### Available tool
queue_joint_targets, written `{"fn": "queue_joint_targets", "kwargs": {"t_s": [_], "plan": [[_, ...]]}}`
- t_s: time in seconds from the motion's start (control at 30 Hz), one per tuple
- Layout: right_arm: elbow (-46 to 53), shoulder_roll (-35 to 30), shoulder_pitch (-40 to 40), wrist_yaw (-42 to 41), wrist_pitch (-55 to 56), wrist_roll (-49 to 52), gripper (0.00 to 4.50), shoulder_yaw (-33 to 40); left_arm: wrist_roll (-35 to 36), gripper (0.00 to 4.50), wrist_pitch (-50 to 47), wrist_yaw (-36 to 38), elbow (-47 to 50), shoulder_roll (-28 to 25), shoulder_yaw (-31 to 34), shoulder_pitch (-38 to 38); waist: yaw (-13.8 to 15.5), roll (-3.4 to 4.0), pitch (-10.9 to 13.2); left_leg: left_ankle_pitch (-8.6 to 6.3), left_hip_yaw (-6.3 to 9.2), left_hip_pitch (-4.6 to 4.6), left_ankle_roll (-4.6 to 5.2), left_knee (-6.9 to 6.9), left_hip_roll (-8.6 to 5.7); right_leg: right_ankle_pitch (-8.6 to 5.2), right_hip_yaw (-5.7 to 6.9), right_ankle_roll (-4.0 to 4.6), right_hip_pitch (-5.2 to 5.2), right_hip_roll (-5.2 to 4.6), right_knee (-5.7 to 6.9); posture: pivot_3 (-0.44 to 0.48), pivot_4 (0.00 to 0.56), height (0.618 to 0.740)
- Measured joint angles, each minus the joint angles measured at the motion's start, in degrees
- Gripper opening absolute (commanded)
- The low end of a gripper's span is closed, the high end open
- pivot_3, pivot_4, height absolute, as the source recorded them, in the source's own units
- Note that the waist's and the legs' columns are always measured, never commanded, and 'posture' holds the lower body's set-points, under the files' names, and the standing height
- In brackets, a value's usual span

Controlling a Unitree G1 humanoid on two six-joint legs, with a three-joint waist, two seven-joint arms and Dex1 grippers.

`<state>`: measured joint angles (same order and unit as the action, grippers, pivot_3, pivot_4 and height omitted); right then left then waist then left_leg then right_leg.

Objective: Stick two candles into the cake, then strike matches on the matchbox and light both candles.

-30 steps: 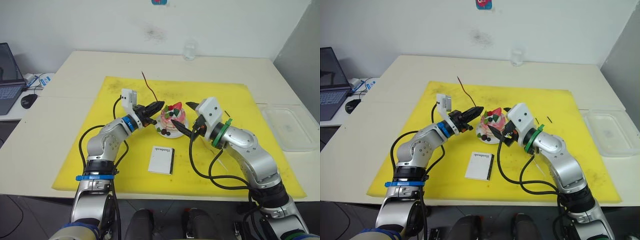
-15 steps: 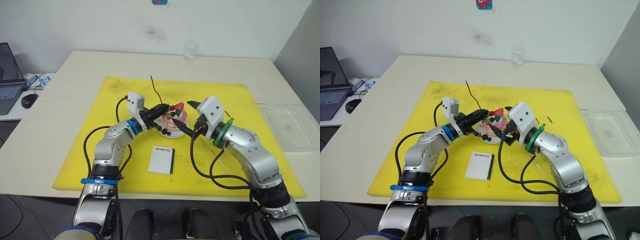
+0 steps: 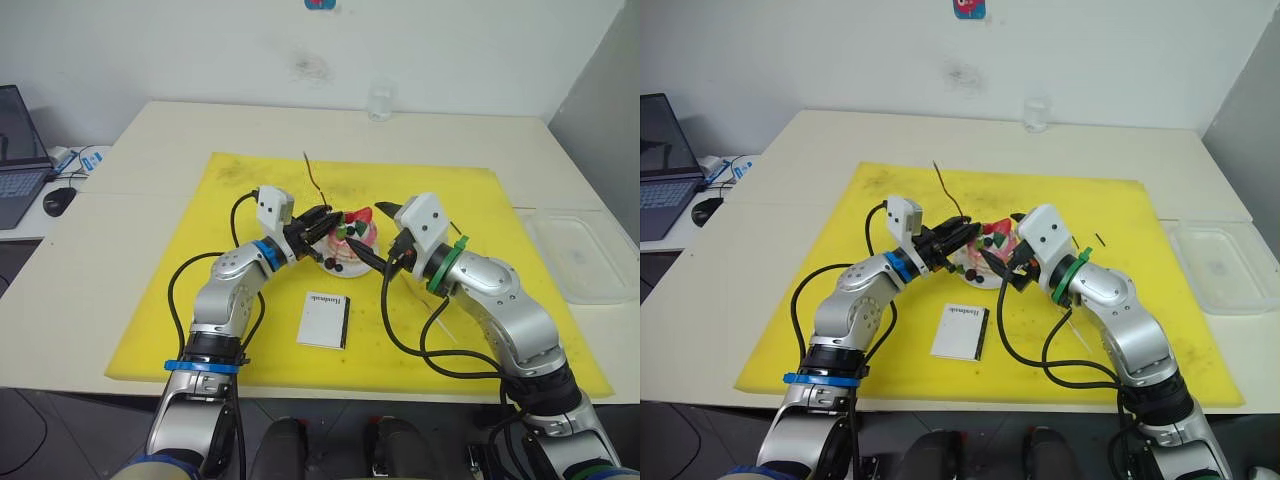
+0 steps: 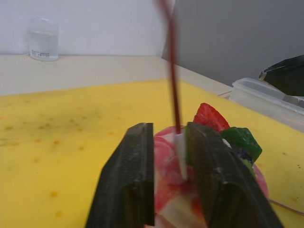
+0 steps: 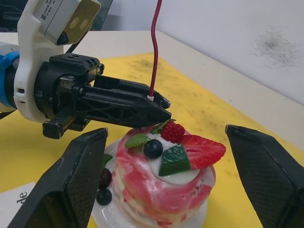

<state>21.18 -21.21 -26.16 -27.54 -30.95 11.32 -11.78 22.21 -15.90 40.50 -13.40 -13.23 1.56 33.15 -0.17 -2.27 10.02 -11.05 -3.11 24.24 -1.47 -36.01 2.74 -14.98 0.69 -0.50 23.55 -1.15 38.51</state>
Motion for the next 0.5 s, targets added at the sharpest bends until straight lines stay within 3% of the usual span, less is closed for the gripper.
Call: {"fn": "queue_joint_targets", "kwargs": {"t_s": [0.2,0.5], "plan": [[0.0,0.0,0.0,-0.03,0.01,0.0,4.18,0.0,0.17,4.38,-0.86,-0.01,1.18,-0.21,0.02,0.0,-0.01,0.0,0.0,0.0,-0.01,0.0,0.0,0.0,0.0,0.0,0.0,0.0,0.0,0.0,0.0,0.0,0.15,0.74],[0.0,0.01,-0.01,-0.09,0.15,0.0,4.18,0.0,0.33,4.38,-1.7,-0.52,3.41,-1.58,1.05,-0.76,-0.04,0.0,0.0,0.0,0.0,0.0,0.0,0.0,0.01,0.0,0.0,0.0,0.01,0.01,0.01,0.0,0.15,0.74]]}}
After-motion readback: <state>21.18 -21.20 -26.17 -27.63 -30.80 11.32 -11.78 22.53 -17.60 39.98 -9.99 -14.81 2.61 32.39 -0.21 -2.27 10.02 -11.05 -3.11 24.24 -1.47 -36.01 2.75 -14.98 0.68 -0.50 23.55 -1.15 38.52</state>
